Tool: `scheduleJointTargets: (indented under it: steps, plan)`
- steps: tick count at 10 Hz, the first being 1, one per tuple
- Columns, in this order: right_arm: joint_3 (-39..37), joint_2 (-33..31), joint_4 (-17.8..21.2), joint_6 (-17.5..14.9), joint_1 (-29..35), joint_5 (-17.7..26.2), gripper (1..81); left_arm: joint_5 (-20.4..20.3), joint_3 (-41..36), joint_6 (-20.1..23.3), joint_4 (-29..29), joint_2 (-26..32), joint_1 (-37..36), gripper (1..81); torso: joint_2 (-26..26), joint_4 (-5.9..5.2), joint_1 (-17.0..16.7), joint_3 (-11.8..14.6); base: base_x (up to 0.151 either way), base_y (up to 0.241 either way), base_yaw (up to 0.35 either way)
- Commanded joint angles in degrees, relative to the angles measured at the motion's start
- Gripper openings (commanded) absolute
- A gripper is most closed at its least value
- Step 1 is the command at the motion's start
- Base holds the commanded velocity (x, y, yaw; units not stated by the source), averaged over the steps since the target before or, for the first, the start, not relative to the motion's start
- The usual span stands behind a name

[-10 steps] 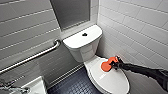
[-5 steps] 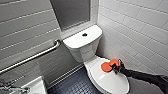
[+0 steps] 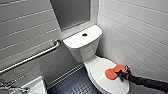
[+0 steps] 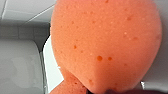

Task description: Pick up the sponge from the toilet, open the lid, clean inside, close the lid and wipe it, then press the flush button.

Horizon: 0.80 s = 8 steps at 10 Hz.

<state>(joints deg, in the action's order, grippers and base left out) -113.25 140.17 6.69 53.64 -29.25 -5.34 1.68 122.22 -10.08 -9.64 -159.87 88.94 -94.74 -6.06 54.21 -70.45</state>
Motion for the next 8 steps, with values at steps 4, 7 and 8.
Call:
scheduleJointTargets:
  steps: [4, 7, 8]
  plan:
    - [14.1, -15.7, -0.2, 0.6, -7.4, -2.0, 1.0, 4.4, -1.9, 0.5, -0.5, 0.8, 2.1, 81.1, 0.0, 0.00, 0.0, 0.0, 0.000, 0.000, 0.000]
    - [17.7, -19.7, -0.3, 0.3, -18.9, -8.7, 1.0, 4.3, -2.2, 0.6, -0.5, 1.2, 1.9, 81.1, 0.0, 0.00, 0.0, 0.0, 0.000, 0.000, 0.000]
    - [20.0, -21.3, -0.3, 0.2, -22.8, -12.6, 1.0, 4.2, -2.2, 0.6, -0.5, 1.5, 1.9, 81.1, 0.0, 0.00, 0.0, 0.0, 0.000, 0.000, 0.000]
